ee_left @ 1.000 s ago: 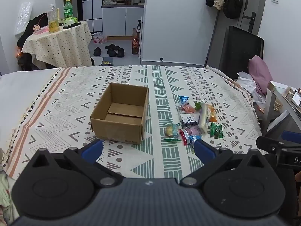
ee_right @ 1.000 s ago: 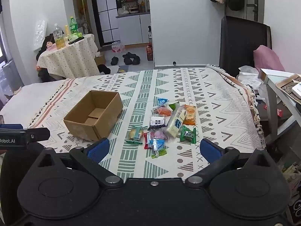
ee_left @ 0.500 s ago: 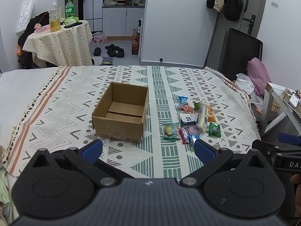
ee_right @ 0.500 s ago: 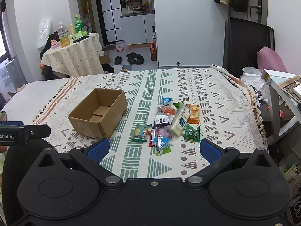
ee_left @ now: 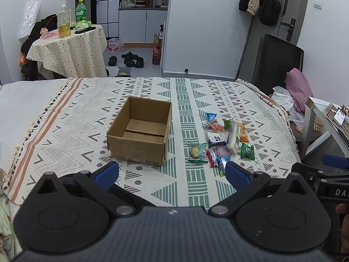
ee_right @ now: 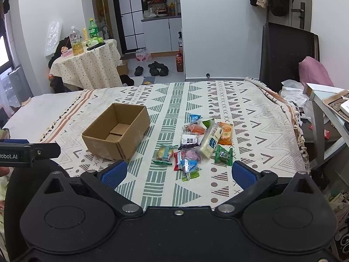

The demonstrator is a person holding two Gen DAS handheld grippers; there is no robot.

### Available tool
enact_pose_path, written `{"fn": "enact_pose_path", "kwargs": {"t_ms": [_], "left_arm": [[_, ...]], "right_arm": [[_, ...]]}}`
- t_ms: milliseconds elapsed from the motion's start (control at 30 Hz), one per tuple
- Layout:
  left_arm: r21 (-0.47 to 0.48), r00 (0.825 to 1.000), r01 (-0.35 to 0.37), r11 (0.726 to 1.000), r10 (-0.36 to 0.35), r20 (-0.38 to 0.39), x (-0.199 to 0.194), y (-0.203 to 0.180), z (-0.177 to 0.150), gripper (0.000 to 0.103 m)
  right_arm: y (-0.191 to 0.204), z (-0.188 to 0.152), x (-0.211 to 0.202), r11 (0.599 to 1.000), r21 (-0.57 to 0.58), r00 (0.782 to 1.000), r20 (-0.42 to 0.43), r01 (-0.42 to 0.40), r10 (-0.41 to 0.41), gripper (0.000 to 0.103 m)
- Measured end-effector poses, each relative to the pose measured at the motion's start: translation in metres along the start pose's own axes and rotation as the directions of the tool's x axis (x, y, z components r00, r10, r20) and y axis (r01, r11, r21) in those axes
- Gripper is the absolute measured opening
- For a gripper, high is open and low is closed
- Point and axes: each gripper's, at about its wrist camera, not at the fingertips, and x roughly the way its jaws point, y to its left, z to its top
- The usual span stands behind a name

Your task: Organize snacks

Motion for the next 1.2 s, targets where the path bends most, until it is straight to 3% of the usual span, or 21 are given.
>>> {"fn": "enact_pose_path", "kwargs": {"t_ms": [1200], "left_arm": [[0.008, 1.0, 0.008, 1.0, -0.008, -0.009, 0.001, -0.0019, 0.0001, 0.103]], "right_arm": [[-0.004, -0.002, 0.0, 1.0, 0.001, 1.0, -0.008, -0.003, 0.003, 0.103]]}}
